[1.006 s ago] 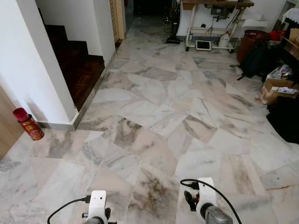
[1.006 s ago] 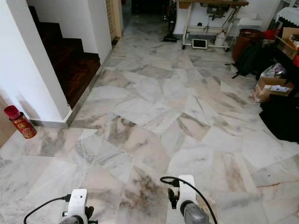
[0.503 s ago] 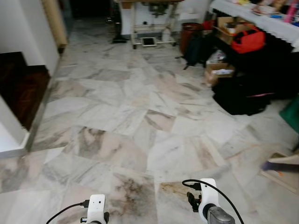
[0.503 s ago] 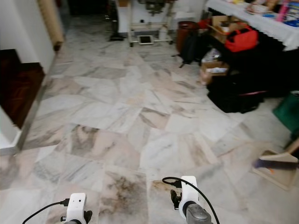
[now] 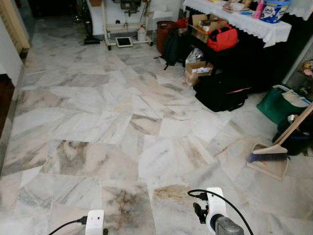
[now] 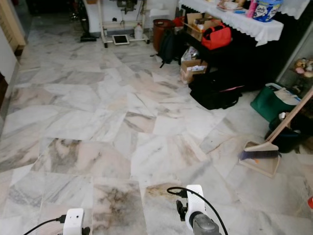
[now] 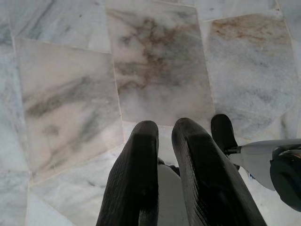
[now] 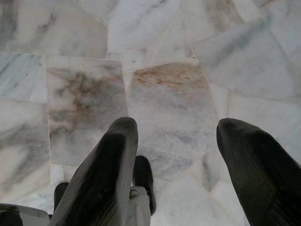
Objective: Setting the table
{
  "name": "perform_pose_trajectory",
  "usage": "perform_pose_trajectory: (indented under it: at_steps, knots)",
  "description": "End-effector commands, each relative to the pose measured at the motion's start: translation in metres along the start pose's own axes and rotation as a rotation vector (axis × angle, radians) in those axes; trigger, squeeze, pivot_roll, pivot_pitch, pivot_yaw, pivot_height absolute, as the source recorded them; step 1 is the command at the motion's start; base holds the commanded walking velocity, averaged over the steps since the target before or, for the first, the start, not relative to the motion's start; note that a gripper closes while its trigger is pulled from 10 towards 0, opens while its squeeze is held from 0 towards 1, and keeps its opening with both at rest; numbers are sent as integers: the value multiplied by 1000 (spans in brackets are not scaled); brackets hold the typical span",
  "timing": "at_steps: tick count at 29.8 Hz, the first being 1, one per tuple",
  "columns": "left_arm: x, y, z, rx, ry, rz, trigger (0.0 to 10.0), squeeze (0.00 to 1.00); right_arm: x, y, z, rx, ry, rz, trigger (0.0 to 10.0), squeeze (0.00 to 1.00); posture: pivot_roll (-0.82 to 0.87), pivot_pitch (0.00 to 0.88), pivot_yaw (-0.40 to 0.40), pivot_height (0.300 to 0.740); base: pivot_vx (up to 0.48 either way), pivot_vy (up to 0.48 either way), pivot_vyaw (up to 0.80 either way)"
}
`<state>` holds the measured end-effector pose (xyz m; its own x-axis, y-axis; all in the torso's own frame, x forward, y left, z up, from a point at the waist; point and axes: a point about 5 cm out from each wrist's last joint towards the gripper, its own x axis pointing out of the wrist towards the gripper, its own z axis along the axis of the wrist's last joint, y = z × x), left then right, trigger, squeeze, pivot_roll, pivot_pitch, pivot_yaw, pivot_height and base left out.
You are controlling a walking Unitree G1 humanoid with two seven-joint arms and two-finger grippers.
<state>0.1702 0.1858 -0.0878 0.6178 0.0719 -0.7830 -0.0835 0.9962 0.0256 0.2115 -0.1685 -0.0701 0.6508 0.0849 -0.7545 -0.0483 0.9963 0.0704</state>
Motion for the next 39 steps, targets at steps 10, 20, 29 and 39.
perform_pose_trajectory:
  at_steps: [10, 20, 29, 39]
  knots:
    - [2, -6, 5, 42, -8, -28, 10000, 0, -2, -8, -3, 20, 10, -31, 10000, 0, 1, 0, -54, 740, 0, -231, -714]
    - [2, -9, 5, 82, -14, -49, 10000, 0, -2, -8, -3, 16, 11, -27, 10000, 0, 2, 0, -59, 740, 0, -336, -716]
    - [2, -9, 5, 83, -14, -50, 10000, 0, -2, -8, -3, 16, 12, -27, 10000, 0, 2, 0, -59, 740, 0, -480, -719]
    - [2, -9, 5, 83, -14, -50, 10000, 0, -2, -8, -3, 16, 12, -27, 10000, 0, 2, 0, -59, 740, 0, -480, -719]
